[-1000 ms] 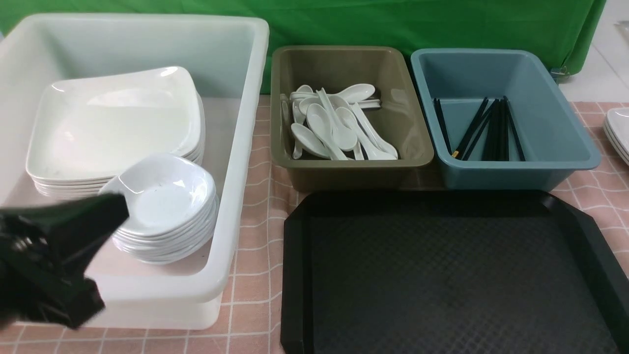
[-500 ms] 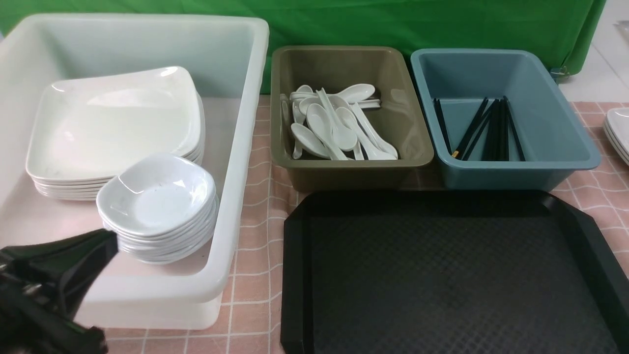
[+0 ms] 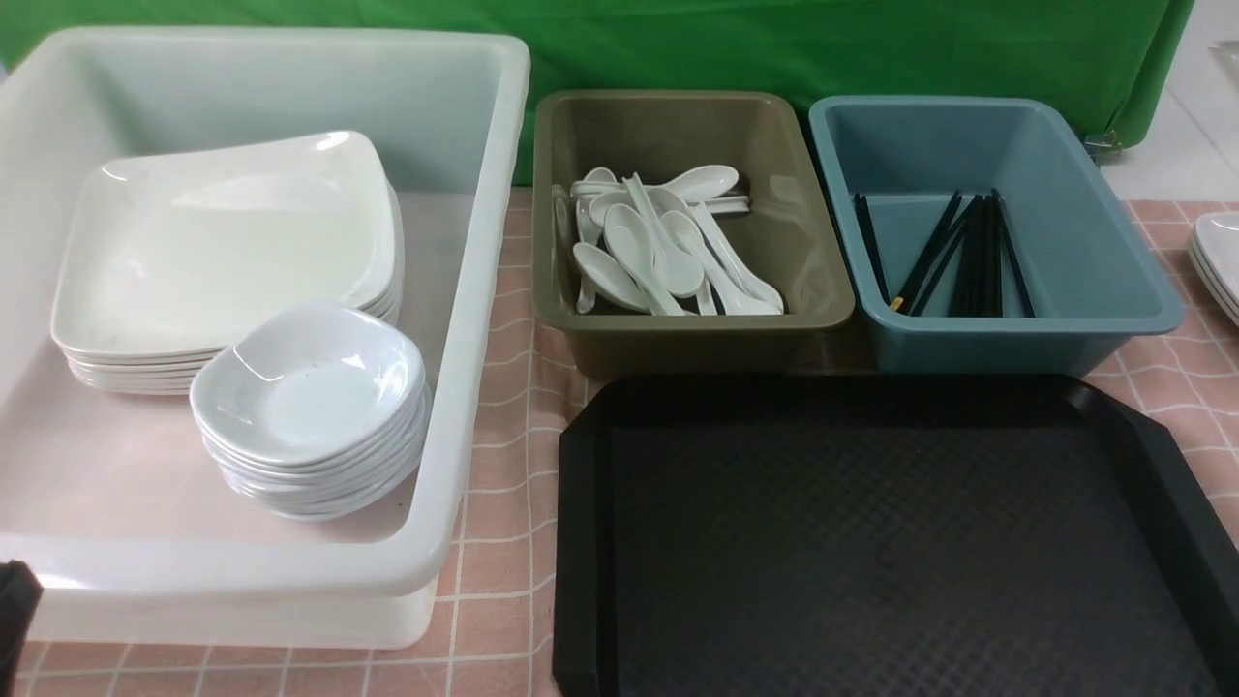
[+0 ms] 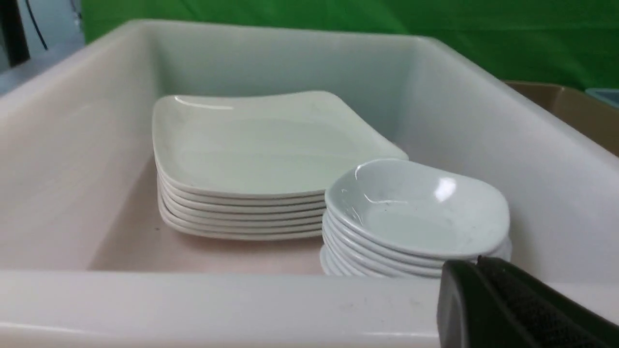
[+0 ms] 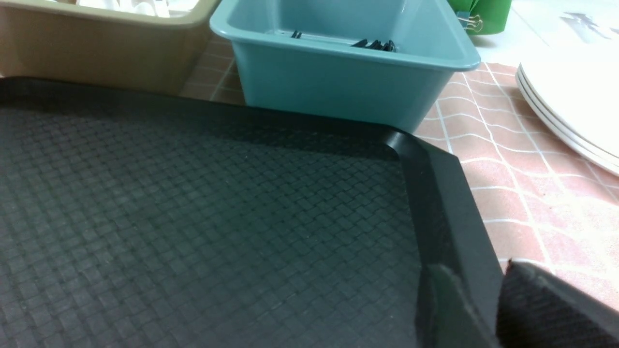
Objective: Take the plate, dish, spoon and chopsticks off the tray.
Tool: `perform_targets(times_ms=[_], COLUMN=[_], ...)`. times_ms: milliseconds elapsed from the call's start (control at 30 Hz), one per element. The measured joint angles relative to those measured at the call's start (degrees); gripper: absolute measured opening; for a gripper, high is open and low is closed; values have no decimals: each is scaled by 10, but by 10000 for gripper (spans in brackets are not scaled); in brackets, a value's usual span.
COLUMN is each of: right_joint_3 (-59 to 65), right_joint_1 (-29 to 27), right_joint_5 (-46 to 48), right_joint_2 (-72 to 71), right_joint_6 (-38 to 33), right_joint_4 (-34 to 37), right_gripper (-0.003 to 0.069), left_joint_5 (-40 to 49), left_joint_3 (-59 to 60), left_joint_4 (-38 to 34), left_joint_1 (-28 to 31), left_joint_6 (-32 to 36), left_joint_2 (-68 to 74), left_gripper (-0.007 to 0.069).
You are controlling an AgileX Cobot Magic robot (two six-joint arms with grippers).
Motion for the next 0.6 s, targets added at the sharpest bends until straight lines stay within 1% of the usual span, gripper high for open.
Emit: perform_targets(times_ms=[200, 600], right_joint_3=[0, 0], right_joint_1=[0, 0], right_joint_5=[0, 0], right_joint_2=[0, 0], right_joint_6=[0, 0], right_joint_4=[0, 0], right_gripper=[239, 239], left_joint_5=[49, 58], left_joint_3=[0, 0], left_joint_4=[9, 12], left_joint_1=[0, 0], left_joint_6=[0, -2], left_joint_2=[-4, -4], left_gripper=[0, 0])
